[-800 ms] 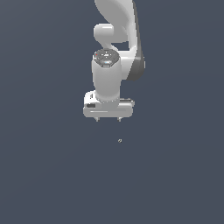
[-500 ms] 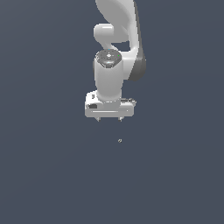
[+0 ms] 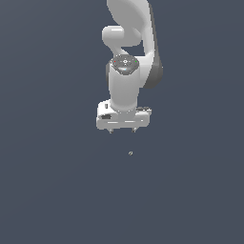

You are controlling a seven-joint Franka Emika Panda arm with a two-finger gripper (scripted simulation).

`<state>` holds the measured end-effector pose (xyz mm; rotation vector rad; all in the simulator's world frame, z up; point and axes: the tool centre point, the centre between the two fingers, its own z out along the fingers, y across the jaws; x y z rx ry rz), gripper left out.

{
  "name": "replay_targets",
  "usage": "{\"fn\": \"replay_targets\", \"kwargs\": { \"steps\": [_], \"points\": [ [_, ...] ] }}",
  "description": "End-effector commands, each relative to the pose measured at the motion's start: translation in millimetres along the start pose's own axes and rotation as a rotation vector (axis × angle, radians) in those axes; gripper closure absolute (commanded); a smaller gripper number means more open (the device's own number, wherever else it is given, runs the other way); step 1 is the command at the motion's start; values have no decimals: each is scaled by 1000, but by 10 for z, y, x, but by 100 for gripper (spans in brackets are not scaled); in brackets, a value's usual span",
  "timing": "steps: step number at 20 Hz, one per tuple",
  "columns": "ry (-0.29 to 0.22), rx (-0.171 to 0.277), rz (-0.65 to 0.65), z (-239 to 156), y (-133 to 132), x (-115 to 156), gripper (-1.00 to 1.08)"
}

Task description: Pick up the object and move it to a goal position.

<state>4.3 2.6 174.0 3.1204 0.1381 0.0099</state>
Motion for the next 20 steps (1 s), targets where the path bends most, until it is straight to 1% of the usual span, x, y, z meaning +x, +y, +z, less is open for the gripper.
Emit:
{"fn": "replay_targets", "kwargs": {
  "steps": [1, 5, 10, 20],
  "points": [
    [0, 1, 12, 11, -3, 3, -92],
    [-1, 3, 53, 43, -18, 16, -92],
    [-3, 8, 133, 106, -44, 40, -92],
    [-9, 19, 384, 304, -122, 111, -92]
  ]
}}
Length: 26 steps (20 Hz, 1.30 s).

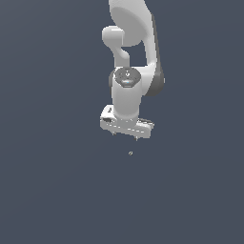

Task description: Pick up the object and move it to a goal position.

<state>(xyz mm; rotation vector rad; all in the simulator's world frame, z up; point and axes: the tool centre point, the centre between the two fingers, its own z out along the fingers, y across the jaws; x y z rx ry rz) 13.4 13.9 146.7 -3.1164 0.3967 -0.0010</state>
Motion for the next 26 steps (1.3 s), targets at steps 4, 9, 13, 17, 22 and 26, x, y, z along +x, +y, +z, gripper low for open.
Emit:
{"fn": "replay_targets", "kwargs": {
  "steps": [4, 9, 13, 17, 22, 26],
  "points": [
    [-4, 4, 152, 121, -55, 23, -92],
    [-6, 6, 289, 230, -103, 43, -92],
    [-8, 7, 398, 318, -140, 58, -92],
    [-9, 7, 507, 405, -176, 71, -92],
    [-10, 6, 644, 513, -219, 87, -92],
    [-9, 5, 752, 599, -253, 99, -92]
  ]
}}
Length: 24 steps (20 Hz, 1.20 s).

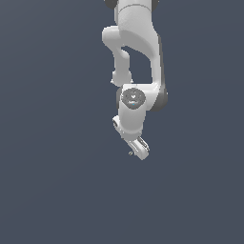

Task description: Pick up the object and move it to a goal position.

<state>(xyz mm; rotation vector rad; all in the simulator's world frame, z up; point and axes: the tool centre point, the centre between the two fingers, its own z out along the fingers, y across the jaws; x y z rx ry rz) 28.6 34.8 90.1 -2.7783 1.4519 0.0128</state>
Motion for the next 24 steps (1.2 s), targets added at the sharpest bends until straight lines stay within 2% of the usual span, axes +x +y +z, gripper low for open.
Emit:
{"fn": "replay_targets", "kwargs": {
  "steps": [1, 13, 24],
  "points": [
    [1, 0, 70, 54, -21, -7, -92],
    [8, 0, 331, 259, -94, -35, -92],
    [10, 0, 395, 310, -111, -43, -92]
  ]
}}
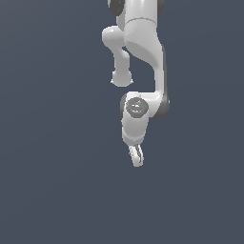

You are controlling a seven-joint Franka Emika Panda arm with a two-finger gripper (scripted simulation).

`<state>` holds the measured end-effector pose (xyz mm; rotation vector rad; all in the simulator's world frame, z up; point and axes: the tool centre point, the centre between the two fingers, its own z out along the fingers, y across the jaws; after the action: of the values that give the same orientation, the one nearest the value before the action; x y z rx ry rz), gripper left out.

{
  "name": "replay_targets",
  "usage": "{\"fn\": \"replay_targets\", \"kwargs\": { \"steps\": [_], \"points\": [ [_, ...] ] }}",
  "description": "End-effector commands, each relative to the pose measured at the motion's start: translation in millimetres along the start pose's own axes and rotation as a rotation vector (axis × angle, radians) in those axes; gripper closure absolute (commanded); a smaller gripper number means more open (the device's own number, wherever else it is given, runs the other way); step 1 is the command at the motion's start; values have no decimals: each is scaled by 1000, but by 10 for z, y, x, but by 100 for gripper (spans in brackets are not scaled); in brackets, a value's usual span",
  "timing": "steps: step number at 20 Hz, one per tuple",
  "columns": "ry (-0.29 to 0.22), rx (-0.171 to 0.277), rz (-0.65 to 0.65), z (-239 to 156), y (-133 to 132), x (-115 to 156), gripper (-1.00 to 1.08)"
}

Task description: Pick up the object and move it to a goal position.

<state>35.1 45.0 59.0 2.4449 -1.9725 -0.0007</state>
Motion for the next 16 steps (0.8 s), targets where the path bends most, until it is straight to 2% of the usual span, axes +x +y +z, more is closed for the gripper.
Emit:
{"fn": "replay_targets", "kwargs": {
  "steps": [1, 16],
  "points": [
    [0, 0, 0, 3, 0, 1, -92],
    [0, 0, 5, 502, 1, 1, -92]
  ]
}}
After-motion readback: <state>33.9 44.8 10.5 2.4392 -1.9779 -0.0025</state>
